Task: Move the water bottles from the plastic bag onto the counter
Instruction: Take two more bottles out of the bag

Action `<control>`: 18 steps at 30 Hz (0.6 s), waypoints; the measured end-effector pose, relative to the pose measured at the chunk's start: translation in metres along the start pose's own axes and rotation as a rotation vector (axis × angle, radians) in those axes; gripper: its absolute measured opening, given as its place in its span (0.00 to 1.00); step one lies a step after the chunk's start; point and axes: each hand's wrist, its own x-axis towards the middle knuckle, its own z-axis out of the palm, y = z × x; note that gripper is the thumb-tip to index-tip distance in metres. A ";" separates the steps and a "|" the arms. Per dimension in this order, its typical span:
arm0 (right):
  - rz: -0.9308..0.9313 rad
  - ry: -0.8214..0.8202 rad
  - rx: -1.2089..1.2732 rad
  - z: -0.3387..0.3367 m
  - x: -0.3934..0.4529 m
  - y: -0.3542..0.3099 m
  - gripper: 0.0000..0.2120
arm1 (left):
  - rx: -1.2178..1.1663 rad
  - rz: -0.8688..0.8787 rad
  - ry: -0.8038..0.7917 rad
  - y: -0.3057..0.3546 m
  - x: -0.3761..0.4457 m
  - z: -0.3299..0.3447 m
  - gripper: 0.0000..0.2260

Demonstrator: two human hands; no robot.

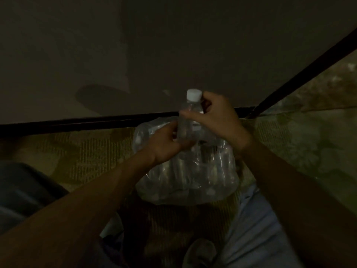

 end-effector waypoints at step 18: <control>0.370 -0.723 -0.395 0.065 0.009 0.096 0.03 | -0.405 -0.298 0.200 -0.056 -0.040 -0.037 0.18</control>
